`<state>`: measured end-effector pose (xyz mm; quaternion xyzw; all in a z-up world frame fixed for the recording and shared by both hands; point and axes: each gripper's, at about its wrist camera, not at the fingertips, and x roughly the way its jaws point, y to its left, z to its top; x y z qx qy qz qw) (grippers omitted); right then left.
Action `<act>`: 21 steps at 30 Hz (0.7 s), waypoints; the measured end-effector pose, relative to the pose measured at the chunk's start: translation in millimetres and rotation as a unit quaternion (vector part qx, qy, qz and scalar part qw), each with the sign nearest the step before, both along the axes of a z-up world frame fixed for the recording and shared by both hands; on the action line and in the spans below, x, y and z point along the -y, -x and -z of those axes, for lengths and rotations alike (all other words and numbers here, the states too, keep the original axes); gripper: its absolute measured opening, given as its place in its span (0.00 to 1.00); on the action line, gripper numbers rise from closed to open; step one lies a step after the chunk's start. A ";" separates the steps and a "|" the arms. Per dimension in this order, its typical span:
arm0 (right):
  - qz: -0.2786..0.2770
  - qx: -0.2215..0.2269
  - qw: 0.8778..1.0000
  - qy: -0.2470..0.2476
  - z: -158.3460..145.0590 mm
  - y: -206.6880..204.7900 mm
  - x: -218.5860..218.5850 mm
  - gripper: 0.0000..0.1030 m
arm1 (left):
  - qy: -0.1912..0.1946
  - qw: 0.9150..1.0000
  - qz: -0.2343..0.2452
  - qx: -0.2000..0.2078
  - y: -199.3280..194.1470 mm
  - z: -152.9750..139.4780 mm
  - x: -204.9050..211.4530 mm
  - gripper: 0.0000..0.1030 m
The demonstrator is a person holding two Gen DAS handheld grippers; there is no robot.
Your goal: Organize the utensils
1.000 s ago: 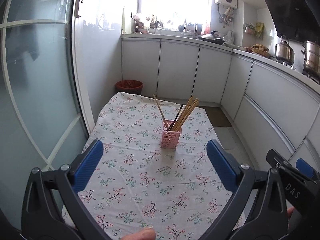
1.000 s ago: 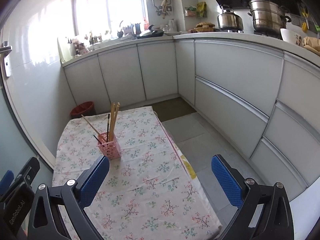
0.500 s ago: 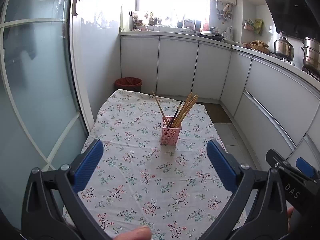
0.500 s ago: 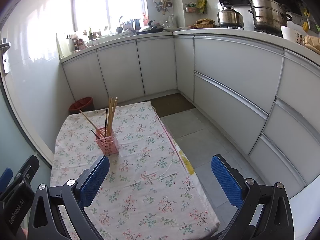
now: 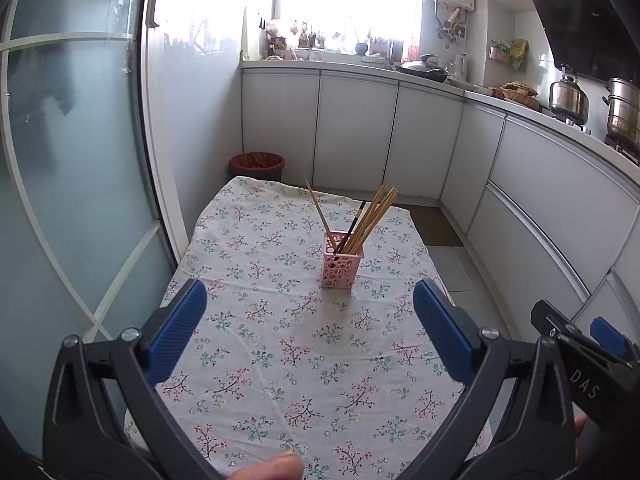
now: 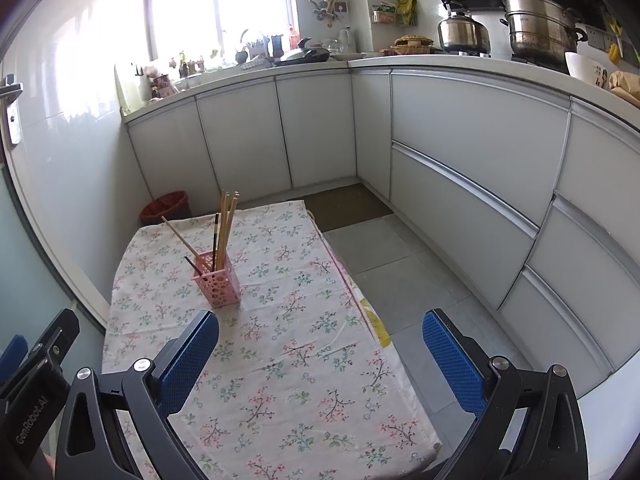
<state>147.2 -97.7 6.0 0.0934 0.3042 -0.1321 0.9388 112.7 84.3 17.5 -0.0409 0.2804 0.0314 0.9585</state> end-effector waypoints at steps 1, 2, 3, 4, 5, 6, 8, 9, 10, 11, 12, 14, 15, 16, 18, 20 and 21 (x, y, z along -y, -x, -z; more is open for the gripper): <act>0.000 -0.001 1.000 0.000 0.1 -0.1 -0.2 1.00 | 0.000 1.000 0.000 -0.001 -0.3 0.1 0.0 0.99; -0.001 -0.002 1.000 -0.001 0.6 -0.4 -0.1 1.00 | 0.000 1.000 0.000 -0.001 -0.9 0.4 0.1 0.99; -0.001 -0.002 1.000 -0.002 1.2 -0.5 0.2 1.00 | 0.000 1.000 0.000 -0.002 -1.2 0.8 0.2 0.99; -0.001 -0.002 1.000 -0.003 1.5 -0.3 0.6 1.00 | 0.001 1.000 0.000 -0.003 -1.3 0.6 0.4 0.99; -0.001 -0.002 1.000 -0.003 1.5 -0.6 0.3 1.00 | 0.001 1.000 0.000 -0.003 -1.7 0.1 0.6 0.99; -0.001 -0.002 1.000 -0.002 1.3 -0.5 0.2 1.00 | 0.001 1.000 0.000 -0.003 -2.4 0.2 0.7 0.99; -0.001 -0.001 1.000 -0.003 1.4 0.3 0.5 1.00 | 0.000 1.000 0.001 -0.003 -2.4 0.2 1.3 0.99; -0.001 -0.002 1.000 -0.003 1.5 0.3 0.5 1.00 | 0.000 1.000 0.002 -0.003 -2.5 0.0 1.9 0.99; -0.001 -0.002 1.000 -0.002 1.8 0.2 0.5 1.00 | 0.001 1.000 0.004 -0.003 -2.6 0.1 2.4 0.99; -0.002 -0.002 1.000 -0.002 1.4 0.0 0.3 1.00 | 0.001 1.000 0.004 -0.003 -2.8 0.4 2.7 0.99; -0.003 -0.003 1.000 -0.002 1.7 -0.1 0.1 1.00 | 0.001 1.000 0.004 -0.004 -3.3 0.5 2.4 0.99; -0.005 -0.003 1.000 -0.002 1.9 -0.4 -0.3 1.00 | 0.003 1.000 0.004 -0.004 -3.6 0.7 2.5 0.99; -0.006 -0.003 1.000 -0.002 1.8 -0.3 -0.2 1.00 | 0.003 1.000 0.004 -0.005 -3.6 0.8 2.4 0.99; -0.006 -0.003 1.000 -0.002 1.7 -0.1 -0.4 1.00 | 0.005 1.000 0.004 -0.006 -3.8 1.0 2.5 0.99; -0.006 -0.002 1.000 -0.001 1.5 0.0 -0.5 1.00 | 0.007 1.000 0.004 -0.006 -4.0 1.8 2.3 0.99; -0.006 -0.002 1.000 -0.002 1.4 0.1 -0.8 1.00 | 0.006 1.000 0.005 -0.008 -4.4 2.3 3.2 0.99; -0.006 -0.002 1.000 -0.002 1.3 0.3 -0.8 1.00 | 0.005 1.000 0.006 -0.009 -4.4 2.6 4.0 0.99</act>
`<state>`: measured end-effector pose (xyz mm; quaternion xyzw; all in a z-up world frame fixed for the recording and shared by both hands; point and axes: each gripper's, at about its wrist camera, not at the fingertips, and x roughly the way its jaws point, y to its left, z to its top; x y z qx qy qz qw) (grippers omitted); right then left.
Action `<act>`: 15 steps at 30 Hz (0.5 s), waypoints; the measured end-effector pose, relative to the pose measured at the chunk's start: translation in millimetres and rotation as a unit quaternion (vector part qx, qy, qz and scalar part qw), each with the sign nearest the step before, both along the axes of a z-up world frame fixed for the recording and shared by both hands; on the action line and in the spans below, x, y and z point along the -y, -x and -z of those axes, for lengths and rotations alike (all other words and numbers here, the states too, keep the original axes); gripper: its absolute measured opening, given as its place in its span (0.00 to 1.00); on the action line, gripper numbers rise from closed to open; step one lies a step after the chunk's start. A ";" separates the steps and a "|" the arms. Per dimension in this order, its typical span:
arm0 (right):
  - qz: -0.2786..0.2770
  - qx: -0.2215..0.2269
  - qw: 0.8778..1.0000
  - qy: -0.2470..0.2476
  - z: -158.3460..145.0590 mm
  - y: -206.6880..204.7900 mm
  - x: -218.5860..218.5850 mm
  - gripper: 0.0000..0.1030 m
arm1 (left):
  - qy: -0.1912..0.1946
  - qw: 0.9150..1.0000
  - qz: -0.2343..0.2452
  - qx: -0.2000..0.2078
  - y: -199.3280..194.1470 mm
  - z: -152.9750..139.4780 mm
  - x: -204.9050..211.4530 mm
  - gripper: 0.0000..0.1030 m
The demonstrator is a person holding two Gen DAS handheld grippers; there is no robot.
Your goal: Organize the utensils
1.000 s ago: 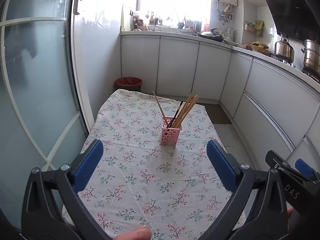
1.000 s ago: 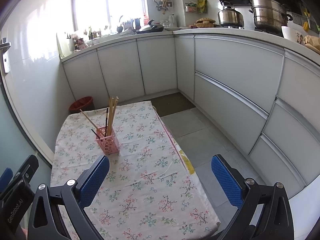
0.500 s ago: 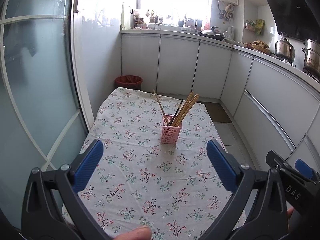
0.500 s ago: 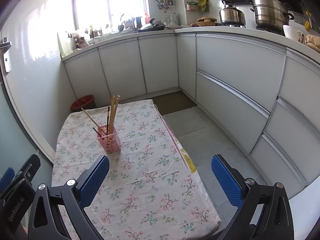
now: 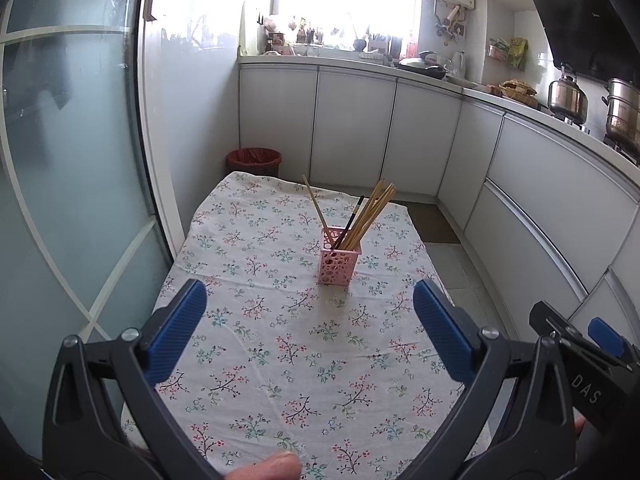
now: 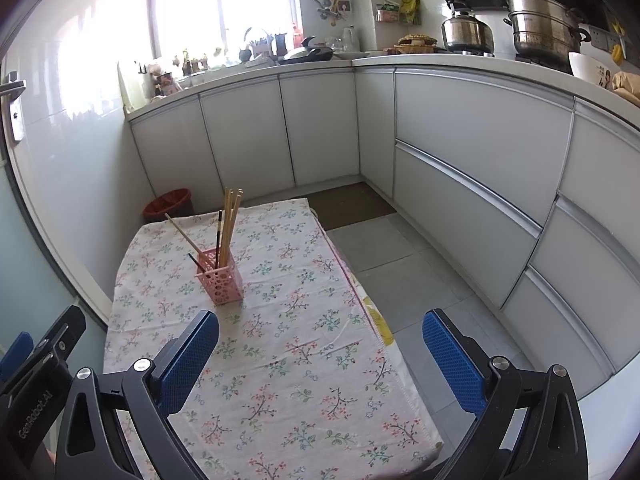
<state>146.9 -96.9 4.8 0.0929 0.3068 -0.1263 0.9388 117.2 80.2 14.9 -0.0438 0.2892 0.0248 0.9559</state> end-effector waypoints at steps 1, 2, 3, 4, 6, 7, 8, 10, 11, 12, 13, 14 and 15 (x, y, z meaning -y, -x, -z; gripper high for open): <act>0.000 0.000 1.000 0.001 0.0 -0.2 -0.3 1.00 | -0.001 1.000 0.000 0.000 0.0 0.1 0.2 0.99; -0.001 -0.001 1.000 0.001 0.3 -0.3 0.0 1.00 | -0.001 1.000 0.001 0.000 0.1 0.0 0.1 0.99; -0.001 -0.001 1.000 0.001 0.2 -0.1 0.0 1.00 | -0.001 1.000 0.002 0.000 -0.2 0.4 -0.3 0.99; -0.001 -0.001 1.000 0.001 0.2 0.0 0.0 1.00 | 0.000 1.000 0.003 0.000 -0.2 0.4 -0.1 0.99; -0.001 -0.002 1.000 0.001 0.5 -0.5 -0.2 1.00 | 0.001 1.000 0.001 -0.002 -0.9 0.6 -2.0 0.99; -0.001 -0.003 1.000 0.000 0.5 -0.4 -0.1 1.00 | 0.005 1.000 0.002 -0.001 -1.1 0.6 -3.1 0.99; -0.001 -0.004 1.000 0.000 0.2 -0.7 0.5 1.00 | 0.008 1.000 0.004 0.000 -1.1 0.6 -4.2 0.99; 0.000 -0.004 1.000 -0.002 0.0 -0.5 0.9 1.00 | 0.009 1.000 0.007 0.000 -1.8 1.1 -5.6 0.99; 0.000 -0.004 1.000 -0.002 -0.3 -1.2 1.2 1.00 | 0.007 1.000 0.009 0.002 -1.8 1.6 -5.4 0.99; -0.001 -0.004 1.000 0.000 -0.2 -1.4 1.2 1.00 | 0.006 1.000 0.010 0.005 -1.4 2.1 -5.1 0.99; -0.001 -0.004 1.000 0.000 0.1 -1.4 1.4 1.00 | 0.008 1.000 0.009 0.011 -0.2 2.4 -5.8 0.99; -0.001 -0.004 1.000 0.000 0.1 -1.4 1.4 1.00 | 0.011 1.000 0.007 0.018 1.3 2.2 -7.1 0.97; 0.000 -0.004 1.000 0.000 0.2 -1.5 2.2 1.00 | 0.013 1.000 0.006 0.021 1.7 2.1 -8.3 0.95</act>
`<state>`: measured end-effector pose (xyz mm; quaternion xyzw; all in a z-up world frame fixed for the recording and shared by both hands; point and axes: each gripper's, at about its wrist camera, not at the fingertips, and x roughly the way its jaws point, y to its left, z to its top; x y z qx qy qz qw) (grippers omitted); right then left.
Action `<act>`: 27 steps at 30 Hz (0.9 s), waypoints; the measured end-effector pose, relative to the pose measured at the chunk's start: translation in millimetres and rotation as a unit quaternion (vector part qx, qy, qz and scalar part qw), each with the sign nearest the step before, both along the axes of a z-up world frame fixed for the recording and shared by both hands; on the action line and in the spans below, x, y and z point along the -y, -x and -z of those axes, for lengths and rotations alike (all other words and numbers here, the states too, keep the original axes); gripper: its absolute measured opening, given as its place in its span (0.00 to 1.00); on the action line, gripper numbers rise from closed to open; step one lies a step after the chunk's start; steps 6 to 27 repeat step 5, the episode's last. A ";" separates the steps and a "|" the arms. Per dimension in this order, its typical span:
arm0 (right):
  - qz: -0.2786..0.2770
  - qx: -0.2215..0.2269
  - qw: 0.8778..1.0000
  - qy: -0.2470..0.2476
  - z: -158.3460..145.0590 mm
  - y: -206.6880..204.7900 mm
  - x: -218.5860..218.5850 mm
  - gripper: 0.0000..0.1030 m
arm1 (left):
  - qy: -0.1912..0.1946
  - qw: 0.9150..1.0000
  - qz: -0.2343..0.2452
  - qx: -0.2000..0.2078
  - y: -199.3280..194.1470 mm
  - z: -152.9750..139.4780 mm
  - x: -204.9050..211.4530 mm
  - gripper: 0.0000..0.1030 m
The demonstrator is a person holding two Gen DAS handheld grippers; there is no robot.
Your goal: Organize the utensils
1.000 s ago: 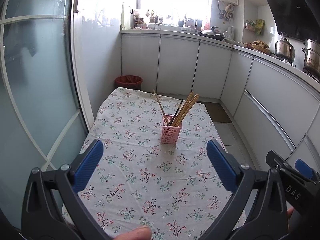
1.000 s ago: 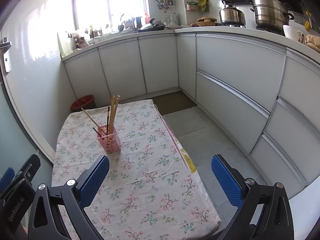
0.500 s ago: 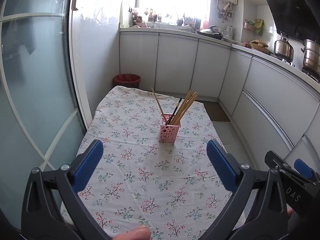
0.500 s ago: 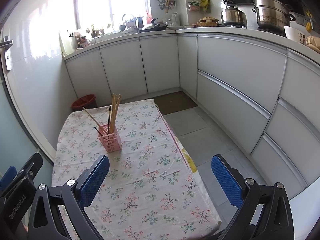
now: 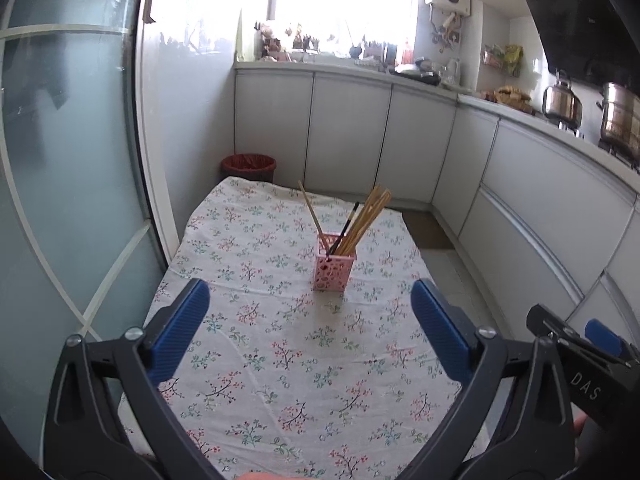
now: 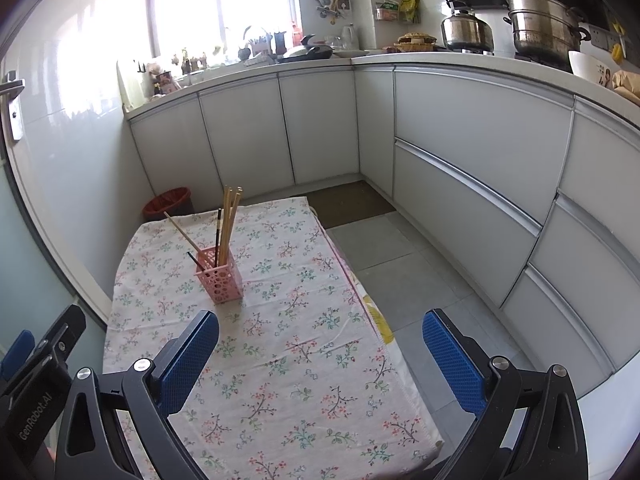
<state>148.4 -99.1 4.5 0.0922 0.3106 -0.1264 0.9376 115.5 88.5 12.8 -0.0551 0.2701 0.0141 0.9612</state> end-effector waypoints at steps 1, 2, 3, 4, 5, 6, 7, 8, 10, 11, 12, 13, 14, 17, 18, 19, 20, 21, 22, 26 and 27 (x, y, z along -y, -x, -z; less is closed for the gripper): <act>0.001 0.000 1.000 -0.001 0.2 -0.2 1.2 1.00 | -0.001 1.000 -0.002 0.003 0.2 -0.3 -0.7 0.95; 0.002 0.000 1.000 -0.002 0.2 -0.4 1.8 1.00 | -0.001 1.000 -0.005 0.005 0.5 -0.8 -1.5 0.91; 0.002 -0.001 1.000 -0.002 0.2 -0.5 2.6 1.00 | 0.001 1.000 -0.006 0.009 1.2 -1.3 -2.6 0.87; 0.002 0.000 1.000 -0.002 0.2 -0.5 2.9 1.00 | 0.003 1.000 -0.006 0.009 1.1 -1.7 -3.4 0.87; 0.001 0.000 1.000 -0.001 0.4 -0.4 2.5 1.00 | 0.003 1.000 -0.006 0.009 0.7 -2.0 -4.1 0.87; 0.001 0.000 1.000 -0.001 0.4 -0.4 2.5 1.00 | 0.003 1.000 -0.006 0.009 0.7 -2.0 -4.1 0.87; 0.001 0.000 1.000 -0.001 0.4 -0.4 2.5 1.00 | 0.003 1.000 -0.006 0.009 0.7 -2.0 -4.1 0.87; 0.001 0.000 1.000 -0.001 0.4 -0.4 2.5 1.00 | 0.003 1.000 -0.006 0.009 0.7 -2.0 -4.1 0.87; 0.001 0.000 1.000 -0.001 0.4 -0.4 2.5 1.00 | 0.003 1.000 -0.006 0.009 0.7 -2.0 -4.1 0.87; 0.001 0.000 1.000 -0.001 0.4 -0.4 2.5 1.00 | 0.003 1.000 -0.006 0.009 0.7 -2.0 -4.1 0.87; 0.001 0.000 1.000 -0.001 0.4 -0.4 2.5 1.00 | 0.003 1.000 -0.006 0.009 0.7 -2.0 -4.1 0.87; 0.001 0.000 1.000 -0.001 0.4 -0.4 2.5 1.00 | 0.003 1.000 -0.006 0.009 0.7 -2.0 -4.1 0.87; 0.001 0.000 1.000 -0.001 0.4 -0.4 2.5 1.00 | 0.003 1.000 -0.006 0.009 0.7 -2.0 -4.1 0.87; 0.001 0.000 1.000 -0.001 0.4 -0.4 2.5 1.00 | 0.003 1.000 -0.006 0.009 0.7 -2.0 -4.1 0.87; 0.001 0.000 1.000 -0.001 0.4 -0.4 2.5 1.00 | 0.003 1.000 -0.006 0.009 0.7 -2.0 -4.1 0.87; 0.001 0.000 1.000 -0.001 0.4 -0.4 2.5 1.00 | 0.003 1.000 -0.006 0.009 0.7 -2.0 -4.1 0.87; 0.001 0.000 1.000 -0.001 0.4 -0.4 2.5 1.00 | 0.003 1.000 -0.006 0.009 0.7 -2.0 -4.1 0.87; 0.001 0.000 1.000 -0.001 0.4 -0.4 2.5 1.00 | 0.003 1.000 -0.006 0.009 0.7 -2.0 -4.1 0.87; 0.001 0.000 1.000 -0.001 0.4 -0.4 2.5 1.00 | 0.003 1.000 -0.006 0.009 0.7 -2.0 -4.1 0.87; 0.001 0.000 1.000 -0.001 0.4 -0.4 2.5 1.00 | 0.003 1.000 -0.006 0.009 0.7 -2.0 -4.1 0.87; 0.001 0.000 1.000 -0.001 0.4 -0.4 2.5 1.00 | 0.003 1.000 -0.006 0.009 0.7 -2.0 -4.1 0.87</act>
